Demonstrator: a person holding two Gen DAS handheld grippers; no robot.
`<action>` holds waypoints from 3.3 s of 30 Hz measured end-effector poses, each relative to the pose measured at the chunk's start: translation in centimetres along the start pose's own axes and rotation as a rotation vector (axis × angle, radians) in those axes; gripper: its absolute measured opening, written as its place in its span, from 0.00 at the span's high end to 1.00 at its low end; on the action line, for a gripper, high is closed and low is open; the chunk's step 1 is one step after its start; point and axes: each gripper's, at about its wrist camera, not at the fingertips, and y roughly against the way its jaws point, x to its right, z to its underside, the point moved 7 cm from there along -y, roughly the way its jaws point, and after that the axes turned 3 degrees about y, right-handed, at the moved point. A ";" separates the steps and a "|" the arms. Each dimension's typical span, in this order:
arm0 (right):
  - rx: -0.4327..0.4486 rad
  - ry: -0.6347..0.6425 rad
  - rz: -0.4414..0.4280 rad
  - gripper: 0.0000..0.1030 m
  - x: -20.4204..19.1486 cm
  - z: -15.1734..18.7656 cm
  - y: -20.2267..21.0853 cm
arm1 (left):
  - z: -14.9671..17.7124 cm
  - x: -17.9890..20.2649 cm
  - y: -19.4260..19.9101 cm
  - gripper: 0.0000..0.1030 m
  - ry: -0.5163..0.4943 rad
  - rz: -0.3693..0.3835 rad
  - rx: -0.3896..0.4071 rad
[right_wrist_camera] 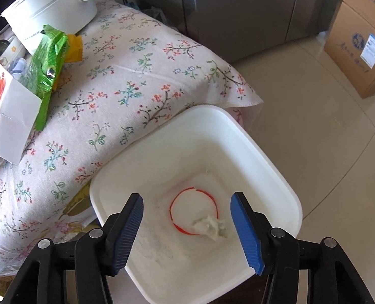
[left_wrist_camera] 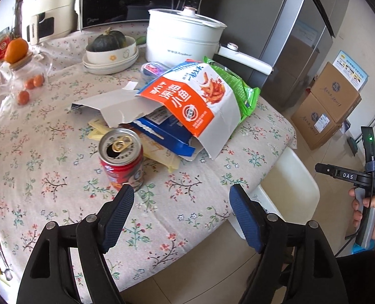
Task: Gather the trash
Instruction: 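Grasp the red soda can with the left tool, then grasp the orange-and-white snack box with the right tool while the left tool holds the can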
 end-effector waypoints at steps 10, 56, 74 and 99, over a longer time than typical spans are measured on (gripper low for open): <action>0.066 0.096 -0.054 0.28 -6.8 -2.0 1.9 | 0.3 -6.0 1.3 0.22 0.100 -0.055 0.017; 0.233 0.449 0.083 0.24 -30.4 -6.0 -3.4 | -0.9 -14.0 2.8 0.45 0.176 -0.070 0.108; 0.293 0.490 0.155 0.24 -34.1 -6.2 -4.6 | -1.3 -15.5 4.1 0.45 0.247 -0.036 0.121; 0.394 0.559 0.379 0.79 -32.1 -8.7 -5.0 | -1.8 -14.4 3.6 0.45 0.209 -0.047 0.118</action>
